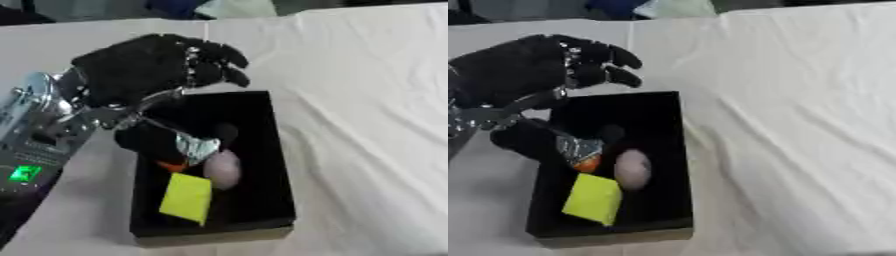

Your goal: Pick up objects on the table and place them in the box.

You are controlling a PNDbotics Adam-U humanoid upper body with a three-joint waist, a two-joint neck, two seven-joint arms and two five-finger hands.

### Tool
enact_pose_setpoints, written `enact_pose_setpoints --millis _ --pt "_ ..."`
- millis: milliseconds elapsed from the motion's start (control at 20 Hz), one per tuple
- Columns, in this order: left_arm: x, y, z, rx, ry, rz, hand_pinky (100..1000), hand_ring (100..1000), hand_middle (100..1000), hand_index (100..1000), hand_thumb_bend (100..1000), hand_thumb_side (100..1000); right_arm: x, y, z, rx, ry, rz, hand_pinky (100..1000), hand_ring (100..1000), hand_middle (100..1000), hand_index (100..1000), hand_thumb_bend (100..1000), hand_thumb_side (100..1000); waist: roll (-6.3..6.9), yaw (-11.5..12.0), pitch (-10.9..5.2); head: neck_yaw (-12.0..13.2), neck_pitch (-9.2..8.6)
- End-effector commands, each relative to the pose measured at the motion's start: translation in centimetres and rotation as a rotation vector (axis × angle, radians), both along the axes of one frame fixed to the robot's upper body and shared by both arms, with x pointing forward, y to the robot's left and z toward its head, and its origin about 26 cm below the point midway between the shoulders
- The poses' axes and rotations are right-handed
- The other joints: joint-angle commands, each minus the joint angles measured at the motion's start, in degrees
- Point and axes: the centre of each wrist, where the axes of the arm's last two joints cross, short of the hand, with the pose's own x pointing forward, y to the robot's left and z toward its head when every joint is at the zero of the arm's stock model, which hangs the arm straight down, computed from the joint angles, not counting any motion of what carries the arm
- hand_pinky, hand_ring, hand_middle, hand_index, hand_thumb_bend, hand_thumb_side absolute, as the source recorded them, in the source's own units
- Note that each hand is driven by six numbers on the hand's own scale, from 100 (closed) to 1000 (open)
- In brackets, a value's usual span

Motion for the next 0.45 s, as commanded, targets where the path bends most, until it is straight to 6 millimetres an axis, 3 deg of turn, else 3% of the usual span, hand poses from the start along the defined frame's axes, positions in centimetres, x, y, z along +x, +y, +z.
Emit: enact_pose_setpoints --millis 50,250,450 --pt "-0.2 2.0 1.8 -0.126 -0.037 0.009 713 821 842 865 100 765 -0.5 -0.3 0.9 -0.017 -0.037 -0.016 876 659 602 808 100 1000 -0.13 0.2 -1.46 -0.4 -0.23" --pt "0.2 5.1 2.2 -0.347 -0.027 0.051 717 824 850 878 100 762 -0.5 -0.2 1.1 -0.018 -0.049 -0.015 876 662 604 808 100 1000 -0.15 0.6 -1.52 -0.7 -0.02" --pt "0.4 8.1 1.9 -0.624 -0.030 0.096 712 821 851 884 100 841 -0.4 0.1 1.3 -0.018 -0.071 -0.008 875 666 606 809 100 1000 -0.37 1.0 -1.46 -1.1 0.02"
